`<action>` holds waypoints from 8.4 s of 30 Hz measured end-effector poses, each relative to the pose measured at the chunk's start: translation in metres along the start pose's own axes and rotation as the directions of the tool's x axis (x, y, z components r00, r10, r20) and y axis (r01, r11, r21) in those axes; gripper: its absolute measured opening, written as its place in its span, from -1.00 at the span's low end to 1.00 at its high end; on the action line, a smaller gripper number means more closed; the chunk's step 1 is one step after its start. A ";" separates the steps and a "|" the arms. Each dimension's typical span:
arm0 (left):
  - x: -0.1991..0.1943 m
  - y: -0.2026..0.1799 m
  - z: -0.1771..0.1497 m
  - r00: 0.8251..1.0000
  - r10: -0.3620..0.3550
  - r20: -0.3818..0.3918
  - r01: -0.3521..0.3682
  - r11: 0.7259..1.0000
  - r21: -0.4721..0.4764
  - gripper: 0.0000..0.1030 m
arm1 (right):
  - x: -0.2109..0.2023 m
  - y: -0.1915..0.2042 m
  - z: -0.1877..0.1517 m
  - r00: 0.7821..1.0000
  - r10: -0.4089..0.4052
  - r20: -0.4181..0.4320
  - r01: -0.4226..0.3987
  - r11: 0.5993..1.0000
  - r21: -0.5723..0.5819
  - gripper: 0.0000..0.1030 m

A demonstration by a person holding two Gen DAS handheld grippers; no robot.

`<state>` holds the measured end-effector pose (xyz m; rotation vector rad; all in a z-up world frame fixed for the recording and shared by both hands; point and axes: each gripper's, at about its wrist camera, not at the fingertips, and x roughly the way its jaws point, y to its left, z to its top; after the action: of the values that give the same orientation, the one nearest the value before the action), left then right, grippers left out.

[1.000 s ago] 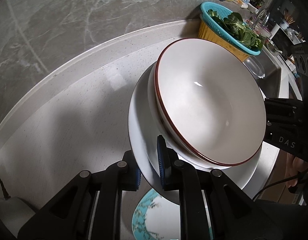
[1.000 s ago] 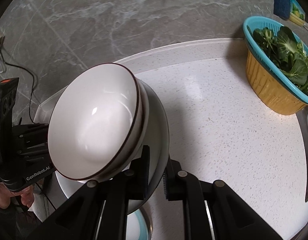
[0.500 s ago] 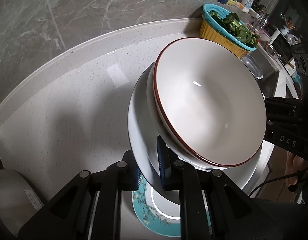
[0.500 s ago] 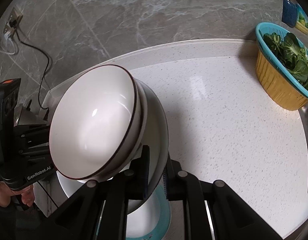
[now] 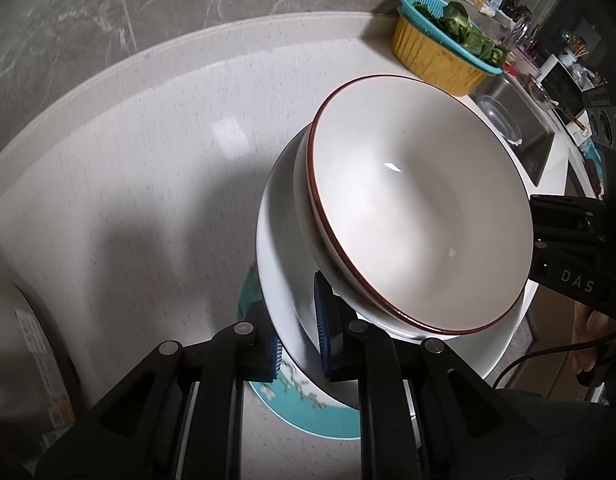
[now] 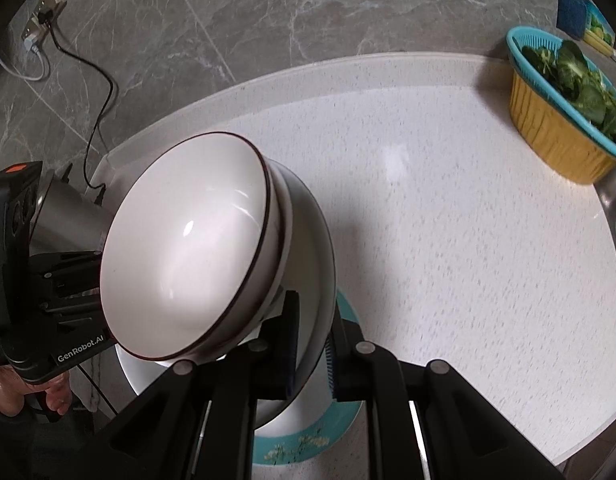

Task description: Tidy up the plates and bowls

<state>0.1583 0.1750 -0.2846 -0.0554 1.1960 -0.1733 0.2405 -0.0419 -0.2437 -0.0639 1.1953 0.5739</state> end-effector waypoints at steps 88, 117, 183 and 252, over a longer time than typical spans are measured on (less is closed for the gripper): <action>-0.198 -0.217 -0.198 0.846 0.478 0.239 -0.284 0.781 -0.557 1.00 | -0.244 -0.013 -0.143 0.834 0.085 0.545 -0.013 0.991 -0.135 1.00; -0.263 -0.227 -0.252 0.805 0.529 0.268 -0.313 0.763 -0.565 1.00 | -0.262 0.055 -0.186 0.872 -0.104 0.479 0.152 0.986 -0.063 1.00; -0.261 -0.222 -0.235 0.793 0.546 0.270 -0.341 0.765 -0.546 1.00 | -0.242 0.056 -0.172 0.906 -0.159 0.392 0.203 0.976 -0.074 1.00; -0.251 -0.199 -0.220 0.800 0.537 0.269 -0.345 0.778 -0.525 1.00 | -0.240 0.050 -0.166 0.911 -0.154 0.384 0.203 0.975 -0.089 1.00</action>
<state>-0.1557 0.0305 -0.1068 -0.2008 0.7747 0.5362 0.0172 -0.1487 -0.0814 -0.1637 0.7692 0.4736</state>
